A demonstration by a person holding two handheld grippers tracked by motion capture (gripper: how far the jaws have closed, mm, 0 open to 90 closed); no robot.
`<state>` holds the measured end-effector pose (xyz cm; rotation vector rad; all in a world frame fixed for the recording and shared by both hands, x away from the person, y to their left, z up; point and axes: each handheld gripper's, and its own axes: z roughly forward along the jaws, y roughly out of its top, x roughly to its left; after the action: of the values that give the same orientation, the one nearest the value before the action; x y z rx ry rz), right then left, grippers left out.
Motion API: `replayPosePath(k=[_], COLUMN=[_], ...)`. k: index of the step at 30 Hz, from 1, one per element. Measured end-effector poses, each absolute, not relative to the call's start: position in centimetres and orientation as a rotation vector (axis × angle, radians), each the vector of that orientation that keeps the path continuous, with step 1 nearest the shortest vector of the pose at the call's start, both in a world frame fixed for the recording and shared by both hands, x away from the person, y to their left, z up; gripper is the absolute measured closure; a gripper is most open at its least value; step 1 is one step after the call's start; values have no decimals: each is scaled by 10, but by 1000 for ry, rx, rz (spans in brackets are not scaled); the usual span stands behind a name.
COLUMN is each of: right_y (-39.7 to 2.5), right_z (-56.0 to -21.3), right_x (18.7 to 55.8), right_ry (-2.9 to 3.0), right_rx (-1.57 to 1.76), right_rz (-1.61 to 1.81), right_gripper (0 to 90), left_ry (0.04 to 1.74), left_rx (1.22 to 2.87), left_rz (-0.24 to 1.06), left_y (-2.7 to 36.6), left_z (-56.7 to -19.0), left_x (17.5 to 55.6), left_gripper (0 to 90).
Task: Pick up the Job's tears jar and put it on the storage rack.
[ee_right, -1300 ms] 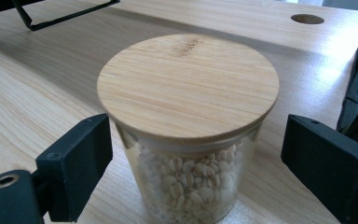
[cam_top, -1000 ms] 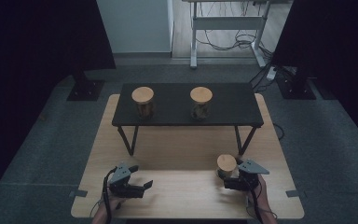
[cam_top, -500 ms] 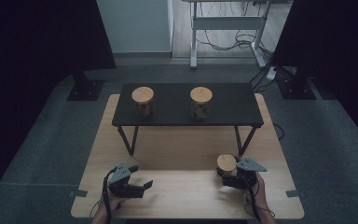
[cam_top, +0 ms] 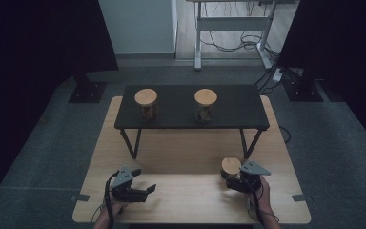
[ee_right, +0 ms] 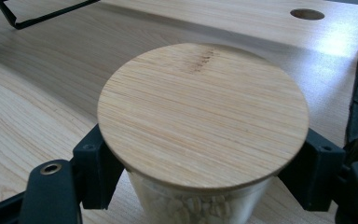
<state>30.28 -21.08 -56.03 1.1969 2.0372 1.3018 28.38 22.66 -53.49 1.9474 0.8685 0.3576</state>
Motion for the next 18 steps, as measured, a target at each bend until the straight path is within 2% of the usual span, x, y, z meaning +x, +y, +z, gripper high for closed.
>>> replayPosePath(k=[18], right_y=[-211], right_z=[-558], right_x=[301], right_ry=[2020], right_rx=[1183], right_rz=[1310], right_gripper=[243], left_ry=[871], left_rx=[1944], left_rz=[359], left_y=[228], left_z=[-535], left_x=[284], left_gripper=[90])
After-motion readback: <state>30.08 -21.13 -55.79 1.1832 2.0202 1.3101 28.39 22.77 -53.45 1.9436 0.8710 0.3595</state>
